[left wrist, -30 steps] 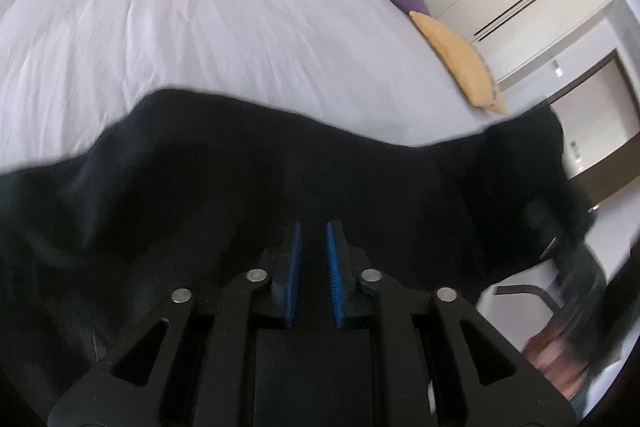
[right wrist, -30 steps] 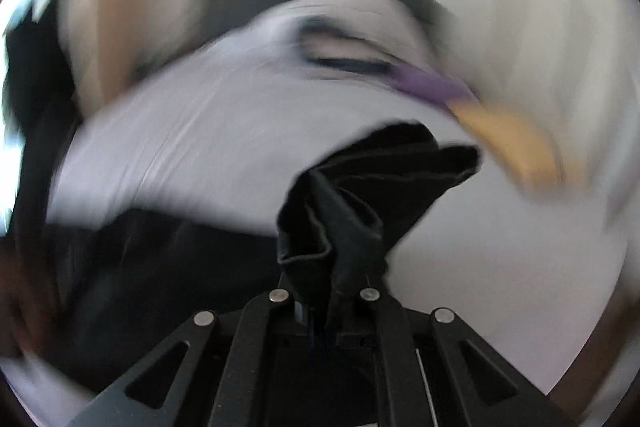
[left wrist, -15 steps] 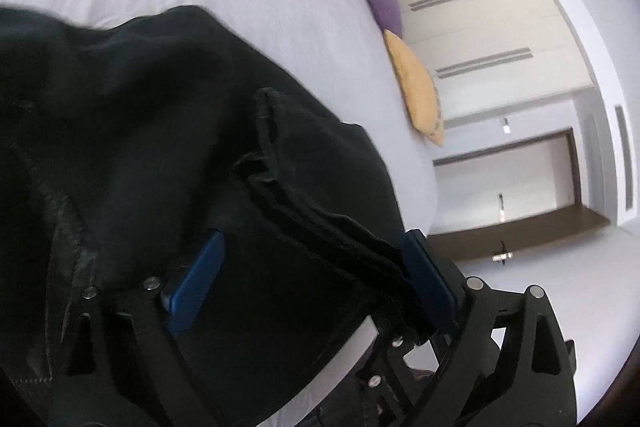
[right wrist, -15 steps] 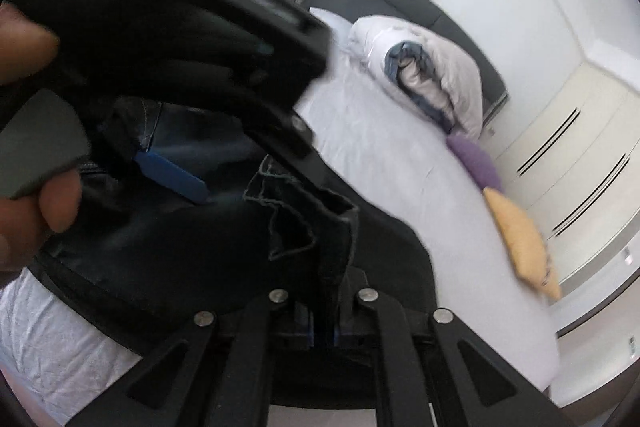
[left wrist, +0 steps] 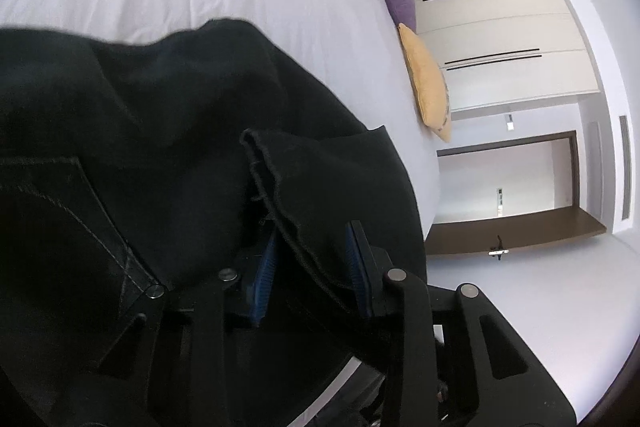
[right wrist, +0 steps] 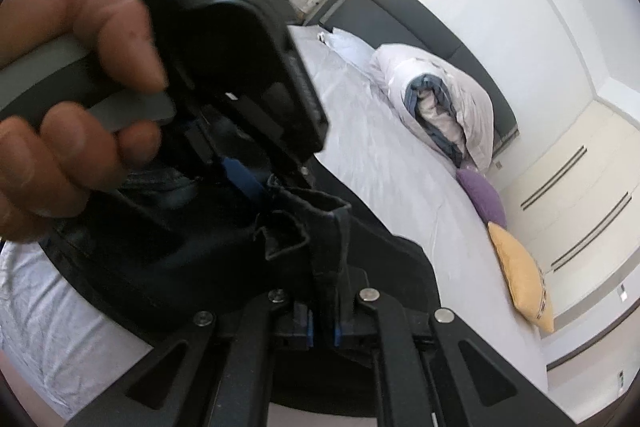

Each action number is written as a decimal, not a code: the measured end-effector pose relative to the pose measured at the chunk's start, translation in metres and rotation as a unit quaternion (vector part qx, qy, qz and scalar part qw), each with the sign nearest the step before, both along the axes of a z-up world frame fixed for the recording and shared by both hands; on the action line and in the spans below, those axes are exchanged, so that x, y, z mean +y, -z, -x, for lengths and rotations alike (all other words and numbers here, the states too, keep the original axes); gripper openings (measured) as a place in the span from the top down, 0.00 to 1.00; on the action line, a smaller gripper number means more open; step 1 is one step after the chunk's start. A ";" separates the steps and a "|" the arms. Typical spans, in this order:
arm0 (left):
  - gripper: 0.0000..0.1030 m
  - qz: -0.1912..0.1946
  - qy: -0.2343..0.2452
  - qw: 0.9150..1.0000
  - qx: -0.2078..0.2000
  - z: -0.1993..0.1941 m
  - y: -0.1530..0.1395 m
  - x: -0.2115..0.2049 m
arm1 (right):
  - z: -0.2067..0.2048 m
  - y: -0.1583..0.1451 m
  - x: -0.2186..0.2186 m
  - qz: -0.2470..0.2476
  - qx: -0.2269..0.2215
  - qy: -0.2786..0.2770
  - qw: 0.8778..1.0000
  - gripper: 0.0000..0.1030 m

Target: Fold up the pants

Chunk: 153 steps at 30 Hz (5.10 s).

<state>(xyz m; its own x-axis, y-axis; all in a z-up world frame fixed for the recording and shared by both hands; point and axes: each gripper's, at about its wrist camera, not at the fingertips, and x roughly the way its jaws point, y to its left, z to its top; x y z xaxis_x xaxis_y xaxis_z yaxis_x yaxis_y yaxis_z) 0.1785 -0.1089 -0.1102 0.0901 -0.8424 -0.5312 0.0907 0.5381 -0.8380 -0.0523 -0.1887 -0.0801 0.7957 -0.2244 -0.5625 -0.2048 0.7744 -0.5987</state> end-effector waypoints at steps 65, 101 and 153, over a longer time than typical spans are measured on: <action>0.85 -0.191 0.023 0.966 -0.171 0.015 -0.025 0.003 | -0.138 0.061 -0.257 -0.675 0.226 0.139 0.688 0.46; 0.85 -0.224 0.013 0.951 -0.213 0.037 -0.034 -0.014 | -0.093 0.024 -0.259 -0.661 0.280 0.067 0.693 0.21; 0.66 0.018 -0.495 0.867 0.047 0.188 0.029 0.253 | -0.067 0.035 -0.186 -0.649 0.244 0.061 0.718 0.22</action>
<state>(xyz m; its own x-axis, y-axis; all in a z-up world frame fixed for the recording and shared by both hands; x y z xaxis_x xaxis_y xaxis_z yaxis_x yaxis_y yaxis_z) -0.0091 0.1437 -0.1394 0.7371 -0.3926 -0.5500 -0.4707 0.2856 -0.8348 0.0145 -0.3751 -0.1152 0.4512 0.6898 -0.5662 -0.0290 0.6454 0.7633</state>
